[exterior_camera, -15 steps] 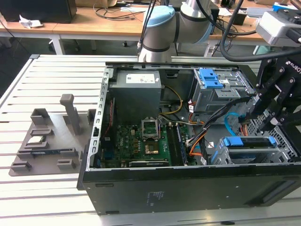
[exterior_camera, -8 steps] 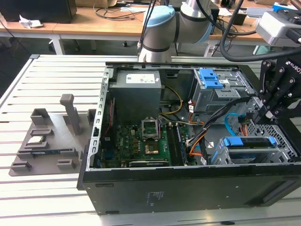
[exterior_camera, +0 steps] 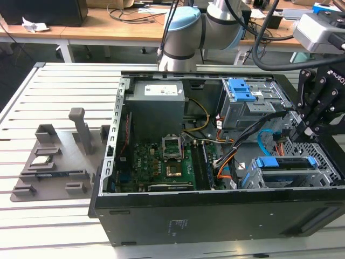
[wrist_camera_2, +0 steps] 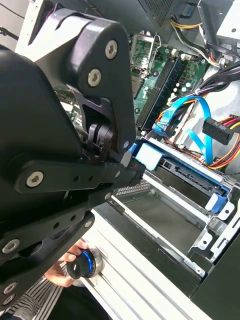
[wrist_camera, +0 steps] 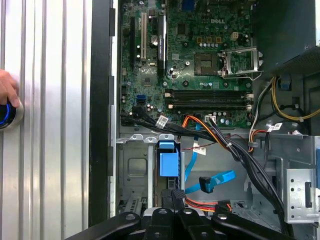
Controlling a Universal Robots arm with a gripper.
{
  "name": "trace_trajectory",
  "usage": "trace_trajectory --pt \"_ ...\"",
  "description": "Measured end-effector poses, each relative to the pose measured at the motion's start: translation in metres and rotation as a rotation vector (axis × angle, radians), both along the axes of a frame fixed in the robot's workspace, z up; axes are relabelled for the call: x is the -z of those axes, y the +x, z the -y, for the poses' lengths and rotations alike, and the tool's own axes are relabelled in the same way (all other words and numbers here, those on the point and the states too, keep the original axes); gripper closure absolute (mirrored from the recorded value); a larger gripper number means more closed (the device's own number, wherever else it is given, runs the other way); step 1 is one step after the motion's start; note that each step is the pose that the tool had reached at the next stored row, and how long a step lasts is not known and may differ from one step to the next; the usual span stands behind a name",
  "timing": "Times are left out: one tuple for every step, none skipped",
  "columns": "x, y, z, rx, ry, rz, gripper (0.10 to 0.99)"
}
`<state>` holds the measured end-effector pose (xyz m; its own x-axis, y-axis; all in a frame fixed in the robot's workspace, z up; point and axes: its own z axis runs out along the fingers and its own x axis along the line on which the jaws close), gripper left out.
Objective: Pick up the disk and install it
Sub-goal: 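Insert the first disk wire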
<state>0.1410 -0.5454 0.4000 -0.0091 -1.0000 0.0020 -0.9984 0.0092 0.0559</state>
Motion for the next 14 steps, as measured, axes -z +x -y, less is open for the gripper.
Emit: trace_trajectory --pt "0.0000 0.0000 0.0000 0.000 0.000 0.0000 0.980" --pt "0.0002 0.0005 0.0000 0.000 0.000 0.0000 0.980" --pt "0.0001 0.0032 -0.0010 0.000 0.000 -0.0001 0.980" --pt "0.0000 0.0063 -0.0030 0.000 0.000 0.0000 0.980" --pt "0.0001 0.0087 -0.0048 0.000 -0.001 0.0000 0.980" --pt "0.0000 0.0099 -0.0054 0.000 -0.001 0.0000 0.980" --pt "0.0001 0.0113 -0.0062 0.000 -0.001 0.0000 0.980" --pt "0.0001 0.0126 -0.0068 0.000 -0.001 0.0000 0.980" --pt "0.0000 0.0134 -0.0072 0.000 -0.001 0.0000 0.980" --pt "0.0001 0.0149 -0.0080 0.000 -0.001 0.0000 0.980" --pt "0.0000 0.0161 -0.0089 0.000 -0.001 0.0000 0.980" --pt "0.0001 0.0167 -0.0094 0.000 -0.001 0.0000 0.980" --pt "0.0001 0.0172 -0.0100 0.000 -0.001 0.0000 0.980" --pt "0.0001 0.0179 -0.0109 0.000 -0.001 0.0000 0.980"
